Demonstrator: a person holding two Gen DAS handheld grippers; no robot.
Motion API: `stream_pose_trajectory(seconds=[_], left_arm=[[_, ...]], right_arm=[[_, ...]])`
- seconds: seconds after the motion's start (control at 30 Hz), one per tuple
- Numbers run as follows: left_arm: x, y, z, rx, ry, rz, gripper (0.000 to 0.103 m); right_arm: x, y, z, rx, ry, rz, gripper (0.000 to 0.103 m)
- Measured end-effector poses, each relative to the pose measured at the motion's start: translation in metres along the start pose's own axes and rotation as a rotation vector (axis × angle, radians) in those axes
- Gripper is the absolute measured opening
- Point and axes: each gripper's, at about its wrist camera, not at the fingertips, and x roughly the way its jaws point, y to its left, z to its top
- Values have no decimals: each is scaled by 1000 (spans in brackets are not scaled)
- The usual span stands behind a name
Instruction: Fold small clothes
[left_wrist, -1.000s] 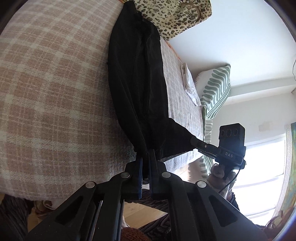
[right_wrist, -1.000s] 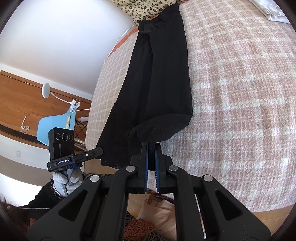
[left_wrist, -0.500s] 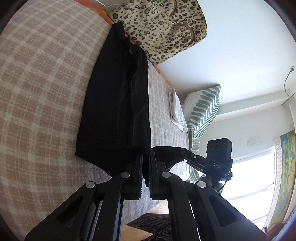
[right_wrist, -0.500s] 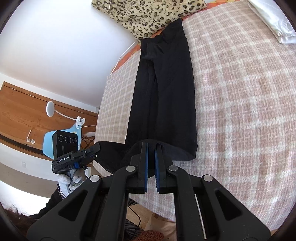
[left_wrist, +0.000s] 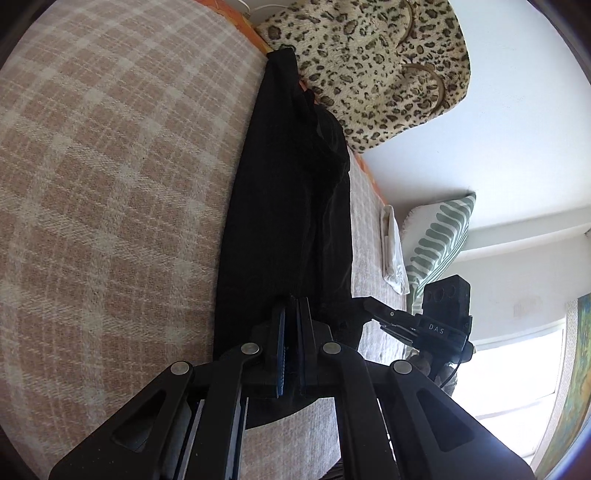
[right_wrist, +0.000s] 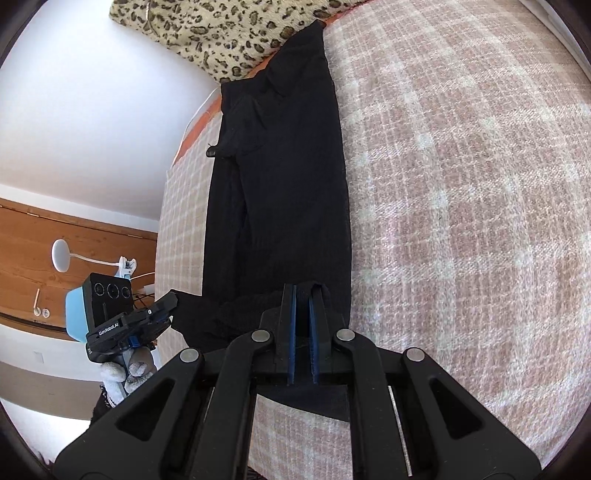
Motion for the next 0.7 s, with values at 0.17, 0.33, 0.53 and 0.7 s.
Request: stream_pose_trajectory(seconds=[0.17, 0.33, 0.53, 0.7], left_arm=[[11, 3, 6, 13, 9, 34, 3], [9, -1, 9, 37, 5, 65, 6], [-6, -12, 20, 69, -63, 81, 34], [-19, -27, 19, 169, -98, 120, 39]], right_arm=[[10, -5, 7, 15, 6, -14, 7], [5, -11, 6, 22, 11, 5, 7], [-21, -5, 8, -3, -45, 60, 8], [-43, 0, 4, -49, -79, 88, 35]])
